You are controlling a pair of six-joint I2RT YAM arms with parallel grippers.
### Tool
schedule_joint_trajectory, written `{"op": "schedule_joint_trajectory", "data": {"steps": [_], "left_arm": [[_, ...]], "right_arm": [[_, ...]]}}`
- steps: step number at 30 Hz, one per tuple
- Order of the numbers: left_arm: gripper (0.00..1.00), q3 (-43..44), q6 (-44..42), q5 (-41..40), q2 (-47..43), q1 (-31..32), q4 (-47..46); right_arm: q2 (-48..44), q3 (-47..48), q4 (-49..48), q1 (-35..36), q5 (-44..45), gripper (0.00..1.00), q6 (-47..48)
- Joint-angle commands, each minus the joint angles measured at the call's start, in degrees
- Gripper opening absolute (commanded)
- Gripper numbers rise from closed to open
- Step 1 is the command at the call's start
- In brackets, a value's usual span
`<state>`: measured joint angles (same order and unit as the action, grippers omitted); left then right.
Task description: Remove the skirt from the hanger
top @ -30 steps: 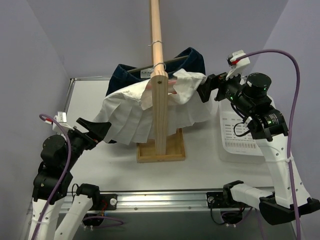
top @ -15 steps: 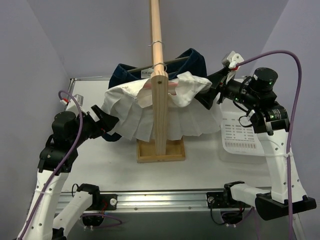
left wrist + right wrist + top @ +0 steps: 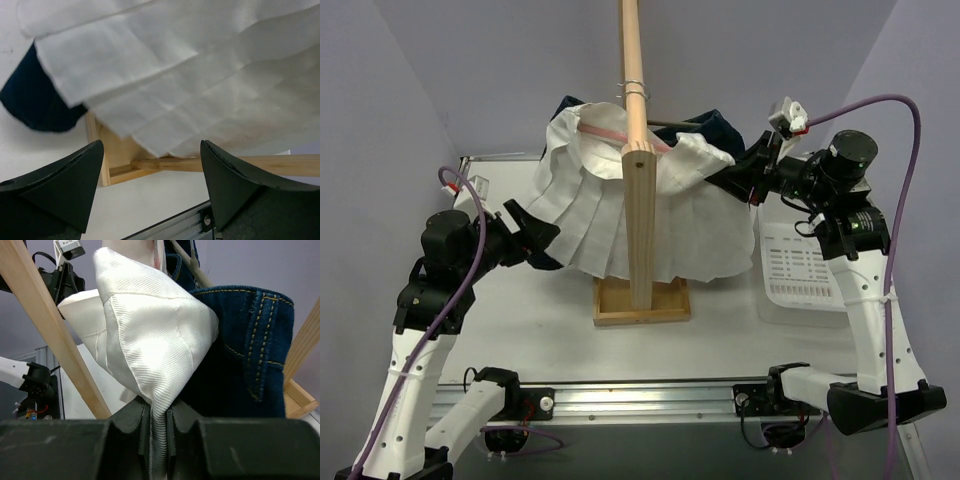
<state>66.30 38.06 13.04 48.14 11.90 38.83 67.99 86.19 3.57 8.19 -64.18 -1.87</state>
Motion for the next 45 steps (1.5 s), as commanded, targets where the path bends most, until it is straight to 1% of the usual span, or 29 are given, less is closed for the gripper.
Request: {"op": "schedule_joint_trajectory", "data": {"steps": [1, 5, 8, 13, 17, 18, 20, 21, 24, 25, 28, 29, 30, 31, 33, 34, 35, 36, 37, 38, 39, 41, 42, 45], "left_arm": [[0.87, 3.04, -1.24, 1.81, 0.11, -0.04, -3.23], [0.87, 2.52, -0.80, 2.34, -0.33, -0.04, -3.84], [0.87, 1.90, -0.53, 3.22, -0.42, -0.04, -4.64], [0.86, 1.46, -0.63, 3.84, 0.46, 0.05, -4.82], [0.82, -0.21, 0.69, 4.36, 0.64, 0.05, -7.80], [0.81, -0.64, 0.96, 4.45, 0.64, 0.05, -8.24], [0.80, -0.65, 0.78, 4.45, 0.64, 0.05, -9.03], [0.80, -0.13, 0.35, 4.45, 0.64, 0.05, -9.03], [0.80, 0.75, -0.79, 4.63, 1.08, 0.14, -8.77], [0.80, 1.19, -0.97, 5.15, 1.43, 0.14, -9.03], [0.80, 1.64, -1.24, 6.38, 1.87, 0.14, -9.91], [0.80, 1.81, -1.15, 7.00, 1.96, 0.14, -10.09], [0.80, 1.99, -1.50, 7.26, 2.13, 0.23, -10.26], [0.80, 2.16, -1.76, 7.87, 2.22, 0.31, -10.44], [0.80, 2.34, -2.55, 8.32, 2.48, 0.32, -10.44], [0.80, 2.43, -2.73, 8.67, 2.49, 0.40, -10.44], [0.80, 2.51, -2.91, 8.76, 2.57, 0.40, -10.44], [0.80, 2.52, -3.17, 9.28, 2.66, 0.40, -10.53], [0.80, 2.52, -3.43, 9.63, 2.75, 0.40, -10.62], [0.80, 2.69, -3.61, 10.07, 2.84, 0.40, -10.62], [0.80, 2.95, -4.05, 10.86, 3.01, 0.40, -10.53], [0.80, 3.57, -4.92, 11.39, 3.19, 0.40, -10.09], [0.80, 4.44, -6.15, 11.40, 3.19, 0.40, -9.83], [0.81, 6.29, -9.05, 9.91, 3.28, 0.40, -7.90]], "right_arm": [[0.22, -2.25, -12.08, -0.80, -1.83, 0.00, -7.08], [-1.89, -7.43, -22.96, -1.33, -1.03, 0.00, -10.69], [-4.61, -11.91, -29.30, -2.20, -1.12, 0.00, -11.93], [-6.73, -13.16, -32.84, -4.32, -2.69, 0.00, -13.60], [-6.47, -11.76, -34.50, -5.19, -2.09, 0.00, -15.70], [-6.29, -11.75, -35.38, -5.81, -2.17, 0.00, -17.71], [-6.20, -12.01, -40.21, -6.60, -2.52, 0.00, -20.88], [-6.20, -12.45, -41.88, -7.04, -2.61, 0.00, -24.29], [-6.72, -14.46, -51.36, -8.62, -2.61, 0.00, -30.45], [-6.73, -15.00, -57.30, -10.37, -2.53, 0.00, -35.52], [-5.50, -15.70, -64.98, -11.87, -2.17, 0.00, -42.75], [-4.54, -15.79, -71.19, -12.66, -2.09, 0.00, -48.52], [-4.01, -15.88, -73.95, -13.10, -2.00, 0.00, -51.19], [-3.65, -16.32, -79.89, -13.98, -1.74, 0.00, -56.79], [-1.90, -16.67, -85.90, -15.04, -0.17, 0.00, -62.96], [-1.02, -16.93, -93.24, -15.48, 0.46, 0.00, -66.39], [0.03, -16.93, -97.66, -15.83, 1.16, 0.00, -74.51], [2.74, -16.50, -101.97, -16.01, 2.04, 0.00, -79.03], [4.33, -15.97, -111.41, -16.18, 2.39, 0.00, -83.60], [5.91, -14.49, -116.11, -16.53, 2.74, 0.00, -88.09], [8.11, -14.04, -118.42, -17.93, 3.18, 0.00, -94.40], [7.69, -14.21, -118.45, -19.25, 3.01, 0.00, -94.46], [6.47, -14.91, -117.84, -19.78, 2.84, 0.00, -93.07], [4.79, -16.14, -114.41, -21.10, 1.70, 0.00, -92.09]]}}
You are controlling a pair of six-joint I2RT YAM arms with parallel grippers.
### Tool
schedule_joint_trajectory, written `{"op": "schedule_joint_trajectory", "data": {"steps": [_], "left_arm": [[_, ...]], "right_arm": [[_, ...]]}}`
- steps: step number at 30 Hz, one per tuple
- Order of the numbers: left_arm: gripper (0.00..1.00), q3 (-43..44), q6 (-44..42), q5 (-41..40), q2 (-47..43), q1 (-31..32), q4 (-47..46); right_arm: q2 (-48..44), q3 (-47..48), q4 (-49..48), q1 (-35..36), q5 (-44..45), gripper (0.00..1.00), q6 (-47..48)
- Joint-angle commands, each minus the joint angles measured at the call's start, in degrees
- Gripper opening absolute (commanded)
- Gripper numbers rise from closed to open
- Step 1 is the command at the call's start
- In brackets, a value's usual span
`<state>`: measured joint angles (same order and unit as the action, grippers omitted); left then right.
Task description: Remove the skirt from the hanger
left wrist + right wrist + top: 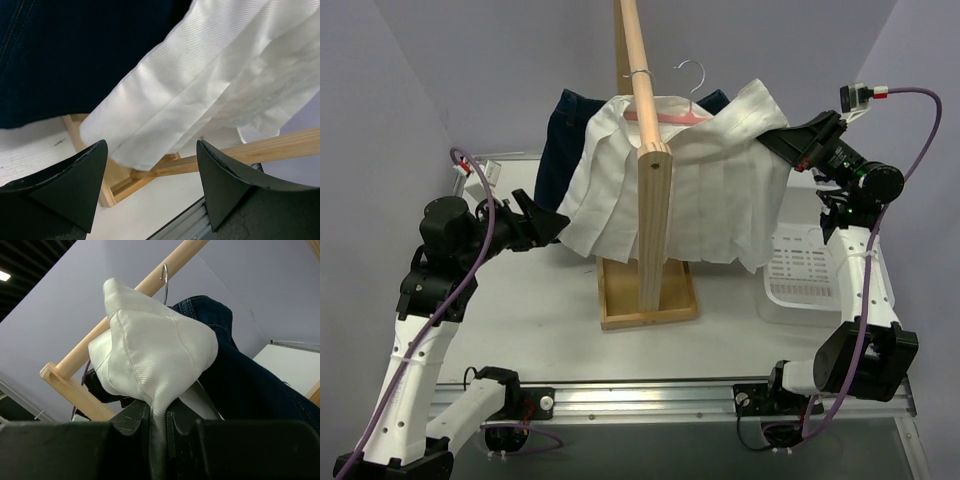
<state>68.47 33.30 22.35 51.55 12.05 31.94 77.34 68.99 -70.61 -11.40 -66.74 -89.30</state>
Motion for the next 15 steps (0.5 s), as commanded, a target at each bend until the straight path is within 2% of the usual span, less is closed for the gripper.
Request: {"op": "schedule_joint_trajectory", "data": {"steps": [1, 3, 7, 11, 15], "left_arm": [[0.81, 5.44, -4.82, -0.02, -0.13, 0.25, -0.22], [0.81, 6.76, -6.13, -0.73, -0.22, 0.34, 0.31], [0.82, 9.14, -7.19, -0.56, 0.21, 0.34, -0.12], [0.82, 10.28, -6.93, 4.61, 2.15, 0.34, -2.67], [0.81, 9.85, -5.26, 8.23, 4.26, 0.51, -5.48]], "right_arm": [[-4.83, 0.80, -39.44, -1.61, 4.08, 0.00, -4.31], [-6.14, -0.87, -38.12, -1.87, 3.46, 0.00, -3.70], [-10.01, -4.64, -28.92, -1.96, 1.79, 0.00, 2.18], [-15.01, -8.17, -23.10, -1.96, 1.17, 0.00, 8.94], [-17.13, -9.49, -20.18, -1.96, 0.65, 0.00, 11.07]]}}
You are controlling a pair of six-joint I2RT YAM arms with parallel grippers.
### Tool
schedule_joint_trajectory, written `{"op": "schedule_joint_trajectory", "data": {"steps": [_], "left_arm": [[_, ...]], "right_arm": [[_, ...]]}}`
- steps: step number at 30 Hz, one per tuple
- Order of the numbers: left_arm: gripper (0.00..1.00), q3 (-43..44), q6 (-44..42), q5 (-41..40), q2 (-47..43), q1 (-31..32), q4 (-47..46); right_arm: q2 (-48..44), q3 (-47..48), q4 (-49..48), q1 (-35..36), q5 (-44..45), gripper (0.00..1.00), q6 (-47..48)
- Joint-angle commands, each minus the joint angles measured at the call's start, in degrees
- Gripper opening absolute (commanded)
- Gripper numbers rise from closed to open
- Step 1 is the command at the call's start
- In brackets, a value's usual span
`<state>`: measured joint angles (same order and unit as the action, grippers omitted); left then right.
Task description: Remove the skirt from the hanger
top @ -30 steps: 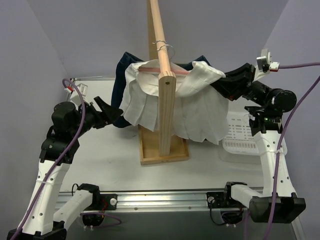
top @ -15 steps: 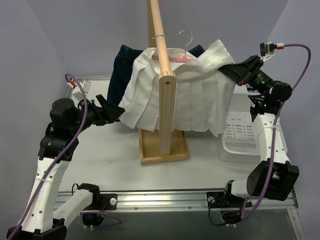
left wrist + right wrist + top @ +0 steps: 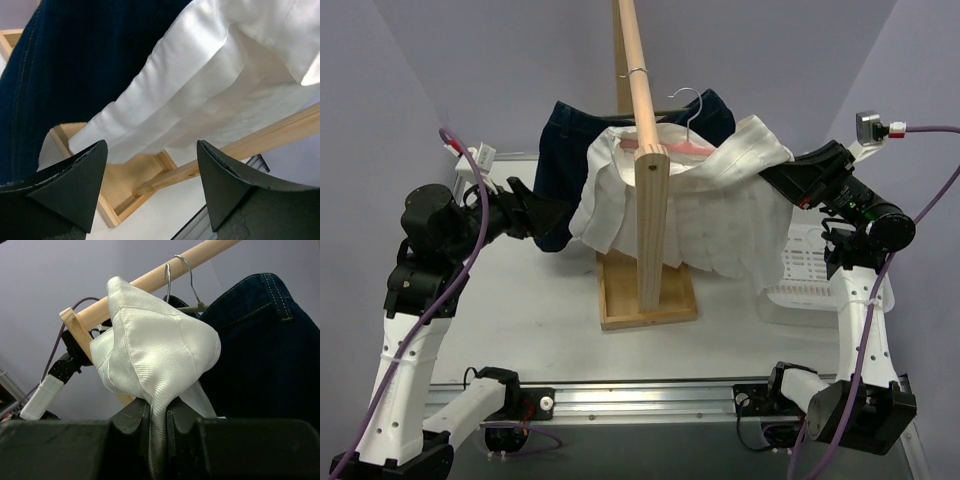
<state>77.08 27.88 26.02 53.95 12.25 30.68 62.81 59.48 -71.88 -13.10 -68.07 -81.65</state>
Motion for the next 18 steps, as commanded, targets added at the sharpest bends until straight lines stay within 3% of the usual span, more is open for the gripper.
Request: {"op": "schedule_joint_trajectory", "data": {"steps": [1, 8, 12, 18], "left_arm": [[0.81, 1.06, 0.16, 4.74, 1.94, 0.40, -4.66], [0.81, 2.02, -2.38, 6.76, 2.38, 0.67, -5.10], [0.81, 2.90, -4.05, 10.45, 3.17, 0.67, -6.77], [0.82, 3.52, -6.96, 12.03, 3.26, 0.67, -7.12]], "right_arm": [[-3.04, -0.07, -16.57, -0.26, 1.81, 0.00, 4.29], [-9.89, -2.70, 2.33, -0.26, 1.36, 0.00, 16.94], [-12.79, -2.27, 23.81, 0.01, 1.54, 0.00, 29.50], [-15.43, -0.95, 41.51, 1.59, 2.50, 0.00, 42.08]]}}
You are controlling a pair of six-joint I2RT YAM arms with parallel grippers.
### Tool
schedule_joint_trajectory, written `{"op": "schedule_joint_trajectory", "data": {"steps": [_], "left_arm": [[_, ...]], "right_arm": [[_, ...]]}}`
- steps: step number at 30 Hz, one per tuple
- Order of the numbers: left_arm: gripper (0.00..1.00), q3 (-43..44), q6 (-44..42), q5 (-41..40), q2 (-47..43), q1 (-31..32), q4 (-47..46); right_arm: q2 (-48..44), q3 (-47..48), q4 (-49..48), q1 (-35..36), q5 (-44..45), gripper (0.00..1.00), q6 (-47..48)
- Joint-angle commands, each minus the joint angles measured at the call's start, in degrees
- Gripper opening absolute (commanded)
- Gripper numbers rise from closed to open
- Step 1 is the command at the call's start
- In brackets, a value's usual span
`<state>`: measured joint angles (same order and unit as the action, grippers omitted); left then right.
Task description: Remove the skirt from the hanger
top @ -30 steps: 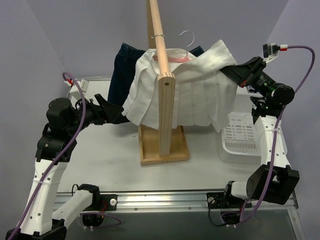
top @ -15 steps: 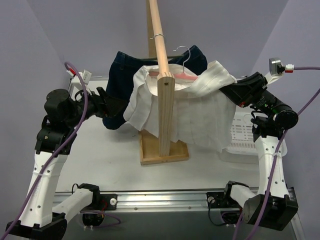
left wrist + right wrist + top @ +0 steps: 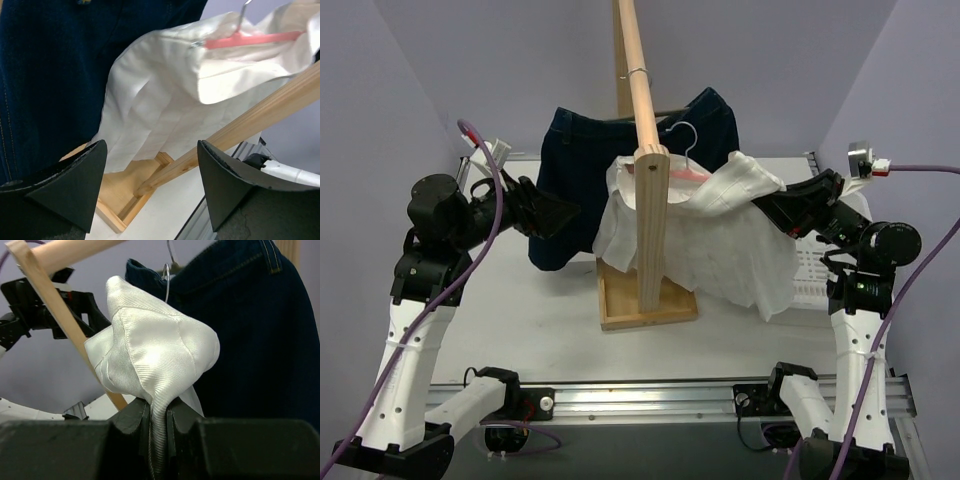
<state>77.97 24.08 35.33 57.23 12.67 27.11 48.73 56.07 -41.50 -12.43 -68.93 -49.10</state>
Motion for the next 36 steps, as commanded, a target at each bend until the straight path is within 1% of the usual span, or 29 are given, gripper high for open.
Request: {"op": "schedule_joint_trajectory", "data": {"steps": [1, 3, 7, 10, 12, 13, 14, 15, 16, 17, 18, 19, 22, 23, 26, 28, 32, 33, 36], "left_arm": [[0.82, 2.53, -3.59, 3.25, -0.02, 0.25, -3.65], [0.85, 2.45, -4.56, 4.65, 0.16, 0.25, -4.08], [0.85, 2.27, -2.81, 5.98, 0.60, 0.25, -6.28], [0.84, 1.31, 2.36, 5.81, 1.04, 0.43, -9.62], [0.79, 1.04, 7.55, 4.31, 1.82, 0.78, -10.76], [0.78, 1.13, 9.22, 3.26, 2.27, 0.87, -10.77], [0.77, 1.39, 12.98, 2.64, 2.70, 0.96, -10.59], [0.75, 1.74, 15.10, 2.20, 3.58, 1.13, -10.59], [0.73, 1.57, 17.04, 2.28, 3.85, 1.57, -11.29], [0.72, 1.48, 20.54, 2.20, 4.11, 2.09, -12.25], [0.70, 1.57, 21.88, 1.76, 4.55, 3.49, -12.61], [0.70, 2.18, 22.85, 0.63, 4.73, 4.38, -12.00], [0.66, 2.97, 26.10, -4.21, 4.91, 6.05, -9.28], [0.65, 2.97, 27.68, -6.39, 4.73, 6.23, -8.66], [0.65, 2.01, 29.44, -8.61, 3.68, 7.19, -8.13], [0.66, 1.57, 30.50, -10.54, 2.89, 7.46, -8.13], [0.66, -0.10, 34.63, -11.86, 2.01, 8.34, -10.68], [0.68, -0.02, 34.90, -12.21, 2.18, 8.60, -11.29], [0.68, 0.77, 35.16, -14.59, 3.58, 10.44, -9.97]], "right_arm": [[-1.44, 2.81, 13.09, 1.00, 3.45, 0.00, 10.94], [-2.06, 2.64, 17.13, 1.70, 3.80, 0.00, 14.11], [-3.03, -0.61, 16.97, 3.19, 2.93, 0.00, 14.38], [-3.29, -3.33, 14.70, 5.30, 1.25, 0.00, 13.77], [-2.42, -4.13, 13.81, 8.10, 0.81, 0.00, 13.24], [-1.19, -3.96, 14.51, 9.51, 0.90, 0.00, 14.11], [-0.57, -3.43, 16.43, 10.83, 1.68, 0.00, 16.04], [-0.04, -1.69, 22.10, 11.97, 2.82, 0.00, 18.49], [0.74, -1.15, 23.55, 14.86, 3.88, 0.00, 21.82], [1.10, -0.79, 23.65, 16.10, 5.10, 0.00, 22.12], [1.54, -0.53, 22.52, 17.16, 5.38, 0.00, 21.95], [2.59, 0.08, 22.08, 19.52, 5.90, 0.00, 21.77], [4.70, 2.62, 23.82, 22.70, 8.98, 0.00, 24.04], [5.75, 3.07, 23.83, 24.62, 9.59, 0.00, 25.27], [7.16, 3.95, 22.96, 27.09, 12.41, 0.00, 25.73], [8.13, 4.22, 20.76, 27.63, 12.59, 0.00, 24.94], [10.33, 5.62, 20.40, 28.77, 13.46, 0.00, 25.37], [10.59, 6.15, 20.40, 29.03, 13.47, 0.00, 25.55], [11.03, 6.42, 19.88, 29.65, 13.47, 0.00, 25.90]]}}
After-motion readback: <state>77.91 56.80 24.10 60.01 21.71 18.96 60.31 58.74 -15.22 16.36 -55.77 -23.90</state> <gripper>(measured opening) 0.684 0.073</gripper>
